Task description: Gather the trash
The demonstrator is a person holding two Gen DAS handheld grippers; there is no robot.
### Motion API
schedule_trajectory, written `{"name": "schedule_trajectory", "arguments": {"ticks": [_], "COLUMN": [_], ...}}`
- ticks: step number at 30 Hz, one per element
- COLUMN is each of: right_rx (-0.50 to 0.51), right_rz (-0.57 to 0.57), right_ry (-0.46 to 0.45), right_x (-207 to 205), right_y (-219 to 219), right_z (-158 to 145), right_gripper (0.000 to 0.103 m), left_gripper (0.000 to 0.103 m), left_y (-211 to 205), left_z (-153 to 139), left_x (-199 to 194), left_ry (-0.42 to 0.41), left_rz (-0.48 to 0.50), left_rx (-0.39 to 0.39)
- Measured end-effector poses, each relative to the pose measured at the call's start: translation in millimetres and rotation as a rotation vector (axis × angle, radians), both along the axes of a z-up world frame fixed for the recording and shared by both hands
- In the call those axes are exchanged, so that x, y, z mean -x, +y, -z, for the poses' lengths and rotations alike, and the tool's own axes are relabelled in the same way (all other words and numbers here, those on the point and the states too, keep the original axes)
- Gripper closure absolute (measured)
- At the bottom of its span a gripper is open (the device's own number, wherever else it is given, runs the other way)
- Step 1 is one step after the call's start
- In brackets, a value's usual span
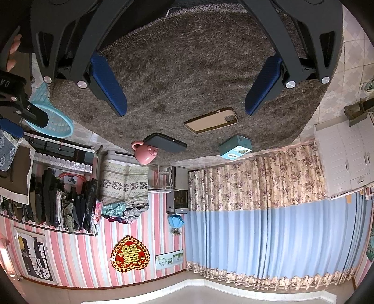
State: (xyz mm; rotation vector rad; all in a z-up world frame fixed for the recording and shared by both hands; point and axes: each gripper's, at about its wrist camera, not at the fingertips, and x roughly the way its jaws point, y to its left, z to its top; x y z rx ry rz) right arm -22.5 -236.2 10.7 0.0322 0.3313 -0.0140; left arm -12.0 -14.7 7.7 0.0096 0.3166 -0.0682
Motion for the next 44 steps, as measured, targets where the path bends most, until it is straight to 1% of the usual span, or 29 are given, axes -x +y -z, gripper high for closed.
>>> {"name": "schedule_trajectory", "arguments": {"ticks": [20,25,44], "right_rx": [0.001,-0.001,-0.001], "right_rz": [0.0,0.001,0.002], "right_ry": [-0.005,-0.005,-0.008], "right_x": [0,-2,0], "right_y": [0,1,-1], "right_z": [0,-1,1], "right_gripper": [0.004,0.004,0.004], "left_gripper": [0.005,0.005,0.005], "left_y": [0,5,5], "left_z": [0,-5,-9], "left_x": [2,-2,0], "left_ry": [-0.004,-0.009,-0.008], "left_rz": [0.003,0.005,0.013], "left_rx": [-0.002,-0.004,0.001]}}
